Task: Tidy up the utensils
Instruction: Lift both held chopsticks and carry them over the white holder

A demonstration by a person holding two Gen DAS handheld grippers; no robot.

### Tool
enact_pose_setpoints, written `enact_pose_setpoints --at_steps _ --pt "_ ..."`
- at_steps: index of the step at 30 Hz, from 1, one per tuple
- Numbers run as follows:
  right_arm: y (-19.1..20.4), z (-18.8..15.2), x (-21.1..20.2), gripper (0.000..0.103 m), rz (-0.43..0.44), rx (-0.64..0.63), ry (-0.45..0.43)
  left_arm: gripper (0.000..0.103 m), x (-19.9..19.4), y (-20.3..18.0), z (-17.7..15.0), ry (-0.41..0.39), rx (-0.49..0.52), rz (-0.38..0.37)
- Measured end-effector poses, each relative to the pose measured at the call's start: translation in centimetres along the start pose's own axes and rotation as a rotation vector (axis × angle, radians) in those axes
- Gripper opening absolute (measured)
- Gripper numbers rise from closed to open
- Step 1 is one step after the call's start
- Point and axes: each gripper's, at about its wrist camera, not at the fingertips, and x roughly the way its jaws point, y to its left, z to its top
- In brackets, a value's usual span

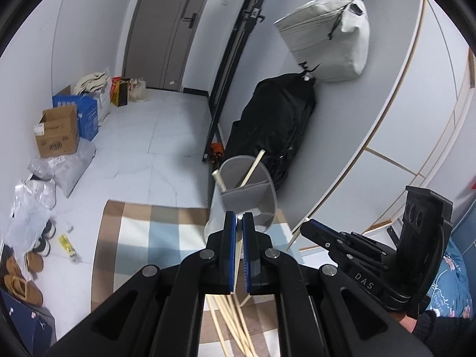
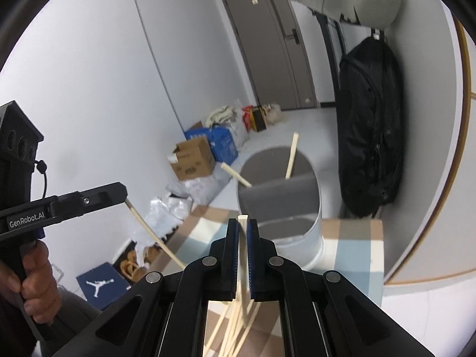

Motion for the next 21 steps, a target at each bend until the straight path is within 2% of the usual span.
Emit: enact_pose_setpoints --at_steps 5,12,14,21 --pt "-0.6 2.7 -1.6 0.004 0.012 0.016 -0.074 0.0 -0.3 -1.2 2.7 -0.028 0.029 -0.002" --pt "-1.1 8.9 -3.4 0.004 0.009 0.0 -0.187 0.0 -0.3 -2.2 7.5 -0.08 0.043 -0.001" --pt "-1.3 10.5 -3.4 0.004 0.001 -0.009 -0.208 0.0 0.0 -2.5 9.1 -0.107 0.062 0.012" --pt "-2.5 14.4 -1.6 0.004 -0.053 -0.024 -0.242 0.0 2.5 -2.7 11.9 -0.109 0.077 0.033"
